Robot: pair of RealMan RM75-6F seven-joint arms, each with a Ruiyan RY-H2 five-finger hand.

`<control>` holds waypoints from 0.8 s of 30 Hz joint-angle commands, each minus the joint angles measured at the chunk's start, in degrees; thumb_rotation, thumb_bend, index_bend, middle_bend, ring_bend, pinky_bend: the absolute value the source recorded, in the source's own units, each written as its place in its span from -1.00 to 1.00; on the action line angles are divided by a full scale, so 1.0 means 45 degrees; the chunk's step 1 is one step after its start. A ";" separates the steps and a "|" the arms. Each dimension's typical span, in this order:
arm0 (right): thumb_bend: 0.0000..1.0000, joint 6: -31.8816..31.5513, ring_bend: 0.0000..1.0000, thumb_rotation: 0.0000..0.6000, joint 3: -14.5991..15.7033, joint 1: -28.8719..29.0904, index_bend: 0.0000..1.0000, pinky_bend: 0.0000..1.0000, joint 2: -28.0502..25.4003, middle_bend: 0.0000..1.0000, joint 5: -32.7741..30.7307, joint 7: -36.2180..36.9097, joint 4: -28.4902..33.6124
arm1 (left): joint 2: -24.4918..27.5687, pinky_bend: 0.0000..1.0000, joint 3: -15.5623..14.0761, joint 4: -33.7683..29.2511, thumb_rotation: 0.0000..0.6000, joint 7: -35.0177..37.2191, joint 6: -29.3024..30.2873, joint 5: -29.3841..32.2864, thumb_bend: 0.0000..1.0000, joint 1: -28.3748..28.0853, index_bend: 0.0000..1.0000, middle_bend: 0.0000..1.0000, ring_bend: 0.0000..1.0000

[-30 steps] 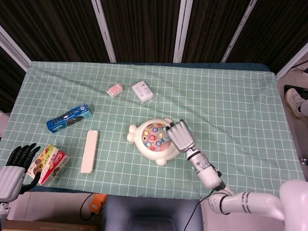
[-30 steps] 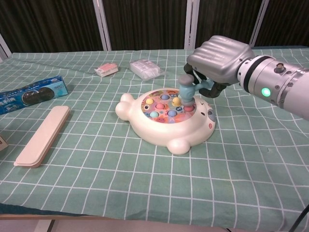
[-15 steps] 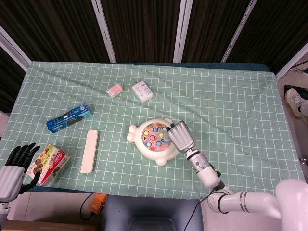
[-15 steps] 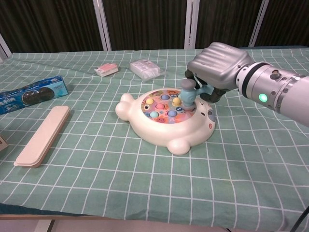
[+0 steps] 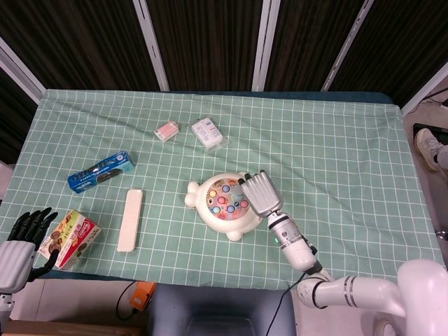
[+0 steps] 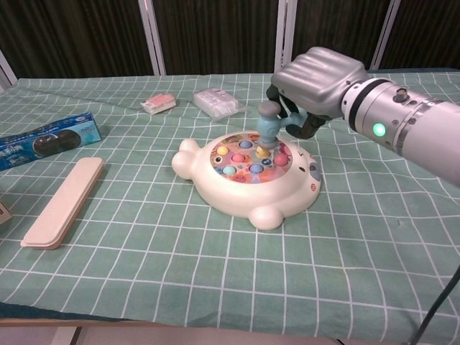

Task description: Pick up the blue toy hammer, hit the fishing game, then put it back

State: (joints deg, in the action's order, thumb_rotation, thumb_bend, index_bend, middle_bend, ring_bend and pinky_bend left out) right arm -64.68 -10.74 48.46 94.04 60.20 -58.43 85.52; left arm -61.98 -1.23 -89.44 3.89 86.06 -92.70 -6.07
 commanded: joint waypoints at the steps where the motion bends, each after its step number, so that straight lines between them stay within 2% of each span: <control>1: 0.10 0.0003 0.54 1.00 -0.0059 0.0161 0.95 0.56 0.0299 0.43 -0.0194 -0.0212 -0.0245 | 0.0010 -0.92 0.0009 0.0013 1.00 0.0035 -0.0013 0.0021 -0.17 -0.0003 -1.00 -0.92 -0.95; 11: 0.10 0.0004 0.54 1.00 -0.0014 0.0344 0.95 0.56 0.0784 0.44 -0.1100 -0.0964 -0.0809 | 0.0027 -0.92 0.0010 0.0034 1.00 0.0089 -0.0021 0.0012 -0.17 -0.0006 -1.00 -0.92 -0.95; 15: 0.10 -0.0282 0.54 1.00 -0.0079 0.0199 0.95 0.56 0.0464 0.44 -0.0686 -0.0308 -0.0470 | 0.0025 -0.92 0.0003 0.0030 1.00 0.0085 0.0046 -0.0025 -0.17 0.0022 -1.00 -0.92 -0.95; 24: 0.10 -0.0797 0.54 1.00 0.0127 -0.0729 0.95 0.56 -0.1152 0.44 0.0354 0.1867 0.0329 | 0.0004 -0.92 -0.0003 0.0030 1.00 0.0002 0.0102 -0.0058 -0.17 0.0054 -1.00 -0.92 -0.95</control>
State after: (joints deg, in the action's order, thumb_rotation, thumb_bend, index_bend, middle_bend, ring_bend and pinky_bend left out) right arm -67.83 -10.68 46.38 90.47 60.75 -51.93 86.49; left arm -61.96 -1.24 -89.30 3.90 86.51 -92.95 -5.83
